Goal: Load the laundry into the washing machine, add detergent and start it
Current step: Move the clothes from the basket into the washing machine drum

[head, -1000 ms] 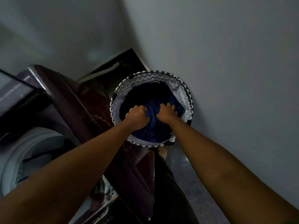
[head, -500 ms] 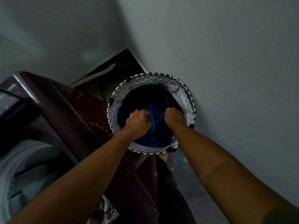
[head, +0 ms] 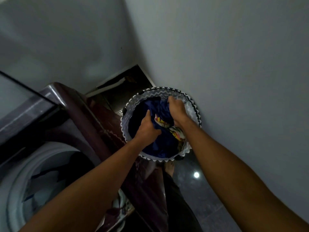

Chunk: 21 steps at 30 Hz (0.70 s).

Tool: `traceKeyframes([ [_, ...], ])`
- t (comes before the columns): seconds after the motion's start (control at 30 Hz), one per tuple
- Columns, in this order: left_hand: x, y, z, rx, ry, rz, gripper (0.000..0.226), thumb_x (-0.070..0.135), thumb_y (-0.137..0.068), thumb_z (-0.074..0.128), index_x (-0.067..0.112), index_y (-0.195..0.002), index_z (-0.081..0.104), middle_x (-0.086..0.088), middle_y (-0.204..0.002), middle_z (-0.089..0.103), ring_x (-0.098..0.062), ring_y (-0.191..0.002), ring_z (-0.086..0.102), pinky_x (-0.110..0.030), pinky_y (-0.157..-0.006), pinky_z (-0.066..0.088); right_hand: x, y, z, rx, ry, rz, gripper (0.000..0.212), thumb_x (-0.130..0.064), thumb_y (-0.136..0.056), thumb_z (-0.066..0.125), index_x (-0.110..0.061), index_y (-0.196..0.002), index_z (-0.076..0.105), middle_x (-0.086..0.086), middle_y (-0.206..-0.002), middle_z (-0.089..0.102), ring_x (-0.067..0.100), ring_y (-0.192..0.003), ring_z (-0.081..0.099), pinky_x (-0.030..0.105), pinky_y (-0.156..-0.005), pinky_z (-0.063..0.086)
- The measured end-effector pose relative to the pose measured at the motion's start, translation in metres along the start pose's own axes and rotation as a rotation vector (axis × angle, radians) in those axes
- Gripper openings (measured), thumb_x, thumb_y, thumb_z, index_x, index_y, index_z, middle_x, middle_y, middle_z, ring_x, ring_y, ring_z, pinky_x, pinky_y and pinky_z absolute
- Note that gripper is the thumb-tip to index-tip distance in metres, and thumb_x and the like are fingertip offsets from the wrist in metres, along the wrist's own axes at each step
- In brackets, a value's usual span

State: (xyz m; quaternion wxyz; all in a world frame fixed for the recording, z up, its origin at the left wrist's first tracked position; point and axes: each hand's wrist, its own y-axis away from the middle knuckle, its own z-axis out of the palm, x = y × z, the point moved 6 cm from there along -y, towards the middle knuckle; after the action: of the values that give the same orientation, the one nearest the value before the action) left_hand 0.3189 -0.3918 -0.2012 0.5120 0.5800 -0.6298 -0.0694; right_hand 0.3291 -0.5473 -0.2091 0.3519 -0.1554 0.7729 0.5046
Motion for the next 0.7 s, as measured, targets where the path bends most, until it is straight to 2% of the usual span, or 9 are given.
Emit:
traceKeyframes([
  [0.07,0.011,0.01,-0.008,0.046,0.06,0.087,0.118,0.024,-0.073,0.079,0.03,-0.156,-0.005,-0.003,-0.161,0.02,-0.031,-0.138,0.039,-0.04,-0.091,0.053,-0.014,0.018,0.008,-0.079,-0.115,0.039,0.025,-0.039,-0.08,0.047,-0.016,-0.071,0.05,0.011,-0.067,0.054,0.025,-0.063,0.053,0.037,-0.056,0.044],
  [0.13,0.019,0.017,-0.014,0.044,0.155,0.167,0.123,0.033,-0.062,0.081,0.037,-0.155,0.001,0.0,-0.155,0.032,-0.028,-0.135,0.043,-0.046,-0.093,0.054,-0.029,0.04,0.019,-0.189,-0.288,0.108,0.023,-0.028,-0.08,0.05,-0.014,-0.061,0.045,0.008,-0.058,0.048,0.024,-0.053,0.048,0.032,-0.053,0.041],
  [0.2,0.032,0.026,-0.02,0.034,0.345,0.198,0.117,0.013,-0.067,0.083,0.03,-0.155,0.007,0.009,-0.141,0.044,-0.017,-0.13,0.048,-0.031,-0.088,0.056,-0.046,0.06,0.031,-0.299,-0.466,0.138,0.027,-0.02,-0.079,0.051,-0.016,-0.054,0.041,0.002,-0.051,0.039,0.019,-0.046,0.037,0.027,-0.048,0.031],
  [0.27,0.046,0.039,-0.035,0.108,0.492,0.233,0.101,0.002,-0.072,0.081,0.023,-0.151,0.022,0.015,-0.126,0.053,-0.008,-0.117,0.057,-0.018,-0.083,0.053,-0.066,0.076,0.036,-0.359,-0.576,0.097,0.033,-0.016,-0.081,0.048,-0.018,-0.05,0.037,-0.001,-0.048,0.032,0.015,-0.044,0.028,0.029,-0.051,0.017],
  [0.37,0.065,0.061,-0.062,0.256,0.353,0.271,0.054,0.014,-0.084,0.074,0.011,-0.132,0.051,0.005,-0.11,0.061,-0.009,-0.097,0.059,-0.004,-0.068,0.044,-0.091,0.097,0.035,-0.463,-0.653,0.033,0.037,-0.016,-0.085,0.043,-0.019,-0.048,0.04,-0.003,-0.045,0.031,0.012,-0.041,0.021,0.026,-0.047,0.014],
  [0.43,0.071,0.08,-0.078,0.347,0.215,0.278,0.025,0.013,-0.089,0.065,0.01,-0.114,0.061,-0.001,-0.101,0.065,-0.011,-0.086,0.058,-0.01,-0.056,0.04,-0.1,0.111,0.029,-0.461,-0.607,-0.013,0.027,-0.022,-0.08,0.053,-0.016,-0.054,0.049,0.001,-0.053,0.043,0.014,-0.046,0.038,0.025,-0.048,0.031],
  [0.53,0.073,0.1,-0.096,0.484,0.161,0.271,0.025,-0.001,-0.09,0.05,0.004,-0.111,0.064,-0.012,-0.105,0.068,-0.018,-0.085,0.058,-0.019,-0.06,0.036,-0.097,0.116,0.013,-0.342,-0.41,-0.04,0.023,-0.027,-0.082,0.063,-0.004,-0.08,0.069,0.012,-0.076,0.068,0.026,-0.067,0.065,0.035,-0.064,0.053],
  [0.63,0.074,0.119,-0.113,0.538,0.2,0.304,0.024,-0.008,-0.088,0.042,0.002,-0.098,0.062,-0.011,-0.09,0.063,-0.026,-0.081,0.06,-0.033,-0.064,0.043,-0.089,0.12,-0.004,-0.194,-0.094,-0.193,0.016,-0.008,-0.088,0.059,-0.004,-0.102,0.065,0.017,-0.094,0.067,0.028,-0.08,0.062,0.032,-0.061,0.051],
  [0.7,0.084,0.132,-0.118,0.534,0.246,0.397,0.02,-0.01,-0.086,0.043,0.001,-0.087,0.059,-0.008,-0.081,0.061,-0.021,-0.072,0.059,-0.036,-0.064,0.048,-0.068,0.125,-0.001,-0.302,0.049,-0.183,0.029,0.006,-0.094,0.042,-0.005,-0.115,0.059,0.017,-0.096,0.061,0.027,-0.076,0.057,0.03,-0.056,0.047],
])
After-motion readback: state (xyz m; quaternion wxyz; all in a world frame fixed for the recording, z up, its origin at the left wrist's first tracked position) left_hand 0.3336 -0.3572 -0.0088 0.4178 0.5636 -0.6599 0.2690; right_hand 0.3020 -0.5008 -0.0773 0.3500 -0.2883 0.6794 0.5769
